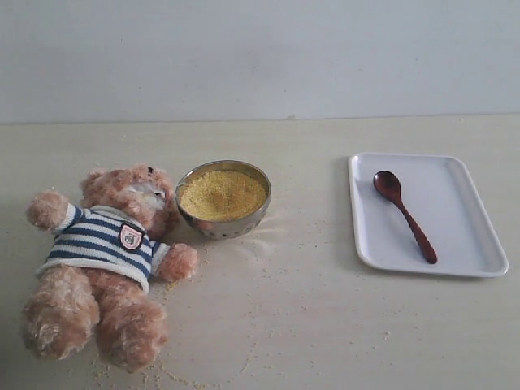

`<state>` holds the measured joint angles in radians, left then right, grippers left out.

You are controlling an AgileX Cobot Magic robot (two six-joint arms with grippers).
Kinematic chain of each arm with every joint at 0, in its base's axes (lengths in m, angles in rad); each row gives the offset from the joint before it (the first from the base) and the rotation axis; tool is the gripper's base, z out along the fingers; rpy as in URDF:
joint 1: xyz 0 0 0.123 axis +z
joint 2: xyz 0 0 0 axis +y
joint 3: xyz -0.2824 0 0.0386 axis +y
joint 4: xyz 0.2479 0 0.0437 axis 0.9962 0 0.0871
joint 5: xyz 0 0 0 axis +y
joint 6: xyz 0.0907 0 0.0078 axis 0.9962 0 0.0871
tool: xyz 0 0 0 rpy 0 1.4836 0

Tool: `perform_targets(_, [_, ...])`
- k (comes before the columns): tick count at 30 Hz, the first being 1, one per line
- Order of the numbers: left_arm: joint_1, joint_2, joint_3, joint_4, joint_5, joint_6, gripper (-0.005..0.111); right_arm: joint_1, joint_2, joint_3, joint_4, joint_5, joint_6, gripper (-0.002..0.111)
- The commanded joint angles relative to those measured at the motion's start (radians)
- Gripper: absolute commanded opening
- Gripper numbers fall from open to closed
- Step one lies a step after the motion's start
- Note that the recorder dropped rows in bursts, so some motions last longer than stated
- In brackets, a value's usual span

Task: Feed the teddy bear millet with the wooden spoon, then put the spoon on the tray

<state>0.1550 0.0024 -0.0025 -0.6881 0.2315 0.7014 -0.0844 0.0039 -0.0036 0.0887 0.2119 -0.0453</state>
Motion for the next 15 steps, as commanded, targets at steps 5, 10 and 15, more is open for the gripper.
perform_targets(5, [-0.003,-0.002,0.003,-0.005,0.000,0.004,0.005,0.000,-0.004,0.004,-0.098,0.100,0.004,0.000])
perform_targets(10, [-0.003,-0.002,0.003,-0.005,0.000,0.004,0.005,0.000,-0.004,0.004,-0.096,0.100,0.010,0.000])
perform_targets(15, [-0.003,-0.002,0.003,-0.005,0.000,0.004,0.005,0.000,-0.004,0.004,-0.096,0.100,0.010,0.000])
